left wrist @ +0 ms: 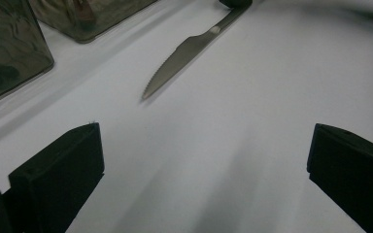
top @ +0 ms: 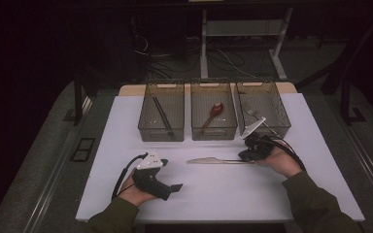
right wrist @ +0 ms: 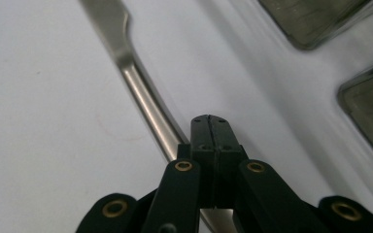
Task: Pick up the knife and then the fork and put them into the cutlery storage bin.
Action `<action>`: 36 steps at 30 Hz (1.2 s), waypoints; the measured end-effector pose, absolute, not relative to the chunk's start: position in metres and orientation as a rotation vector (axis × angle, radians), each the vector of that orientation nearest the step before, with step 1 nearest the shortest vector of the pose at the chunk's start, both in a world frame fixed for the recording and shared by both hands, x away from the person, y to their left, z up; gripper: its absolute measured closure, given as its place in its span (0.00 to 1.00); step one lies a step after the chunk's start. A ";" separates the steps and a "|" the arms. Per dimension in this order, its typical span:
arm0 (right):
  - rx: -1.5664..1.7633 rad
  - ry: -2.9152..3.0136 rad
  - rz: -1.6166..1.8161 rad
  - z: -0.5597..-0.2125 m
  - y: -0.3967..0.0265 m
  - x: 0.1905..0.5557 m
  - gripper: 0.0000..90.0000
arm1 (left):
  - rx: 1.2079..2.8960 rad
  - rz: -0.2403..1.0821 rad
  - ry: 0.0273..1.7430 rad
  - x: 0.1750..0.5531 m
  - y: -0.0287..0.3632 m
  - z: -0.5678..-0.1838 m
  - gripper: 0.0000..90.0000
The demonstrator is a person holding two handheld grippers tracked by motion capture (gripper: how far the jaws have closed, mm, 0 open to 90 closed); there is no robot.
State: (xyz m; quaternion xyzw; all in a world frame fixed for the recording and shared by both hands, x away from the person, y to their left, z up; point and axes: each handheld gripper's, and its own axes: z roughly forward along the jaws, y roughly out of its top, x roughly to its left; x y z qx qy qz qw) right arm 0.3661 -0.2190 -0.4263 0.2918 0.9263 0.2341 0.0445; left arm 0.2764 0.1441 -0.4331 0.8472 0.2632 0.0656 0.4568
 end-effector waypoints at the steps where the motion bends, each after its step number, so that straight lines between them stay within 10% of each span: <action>1: 0.875 2.833 0.697 -0.426 -0.220 0.366 1.00 | 2.088 0.163 0.649 0.276 0.144 -0.433 0.00; 36: 0.445 3.045 0.403 -0.414 -0.161 0.373 0.79 | 2.094 0.160 0.642 0.277 0.144 -0.433 0.00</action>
